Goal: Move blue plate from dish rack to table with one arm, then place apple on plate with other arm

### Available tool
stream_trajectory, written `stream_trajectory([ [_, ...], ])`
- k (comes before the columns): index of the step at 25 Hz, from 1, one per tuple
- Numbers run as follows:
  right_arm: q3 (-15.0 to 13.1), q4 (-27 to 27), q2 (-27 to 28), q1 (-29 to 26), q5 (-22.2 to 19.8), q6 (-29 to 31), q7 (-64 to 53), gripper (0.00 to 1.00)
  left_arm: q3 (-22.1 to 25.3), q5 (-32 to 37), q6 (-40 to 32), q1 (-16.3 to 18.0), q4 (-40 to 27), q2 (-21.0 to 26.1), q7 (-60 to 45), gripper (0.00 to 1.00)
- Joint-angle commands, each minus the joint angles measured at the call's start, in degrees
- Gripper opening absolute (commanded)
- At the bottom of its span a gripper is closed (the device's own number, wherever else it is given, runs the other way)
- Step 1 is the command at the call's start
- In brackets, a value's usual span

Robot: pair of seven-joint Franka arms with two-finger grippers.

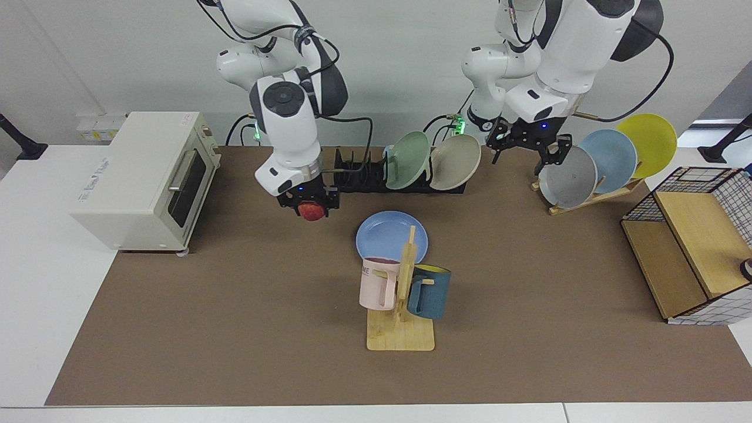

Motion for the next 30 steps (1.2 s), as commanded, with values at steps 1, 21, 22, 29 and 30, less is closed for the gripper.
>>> stream_trajectory([
  [1, -0.3, -0.3, 1.6, 5.9, 0.7, 4.1, 11.2, 0.00, 1.8, 1.5, -2.5, -1.1, 1.0, -1.8, -0.4, 0.98],
  [21, -0.3, -1.4, 13.1, 15.9, 2.2, 15.8, 21.5, 0.00, 4.7, 1.3, -7.7, -0.9, -0.6, -5.6, -1.0, 1.00],
  [22, -0.3, -1.6, 13.2, 16.2, 2.2, 15.9, 21.6, 0.00, 4.6, 1.3, -7.7, -0.9, -0.6, -5.6, -1.0, 1.00],
  [29, -0.3, -2.6, 13.3, 16.4, 2.3, 15.5, 21.4, 1.00, 5.0, 1.6, -7.4, -0.3, -0.1, -5.2, -1.0, 1.00],
  [30, -0.3, -2.5, 13.3, 16.5, 2.3, 15.5, 21.2, 1.00, 5.0, 1.7, -7.7, -0.3, 0.3, -4.9, -1.1, 1.00],
])
